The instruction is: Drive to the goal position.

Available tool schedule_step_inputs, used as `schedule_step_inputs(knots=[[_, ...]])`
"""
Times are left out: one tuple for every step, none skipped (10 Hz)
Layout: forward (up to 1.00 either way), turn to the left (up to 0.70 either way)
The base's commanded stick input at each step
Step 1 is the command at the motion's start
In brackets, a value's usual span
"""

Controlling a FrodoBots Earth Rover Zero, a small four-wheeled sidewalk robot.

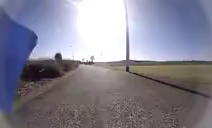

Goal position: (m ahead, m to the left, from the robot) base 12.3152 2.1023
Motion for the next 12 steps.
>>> schedule_step_inputs(knots=[[1.0,0.0],[1.0,0.0],[1.0,0.0],[1.0,0.0],[1.0,0.0],[1.0,0.0],[1.0,0.0],[1.0,0.0],[1.0,0.0],[1.0,0.0],[1.0,0.0],[1.0,0.0]])
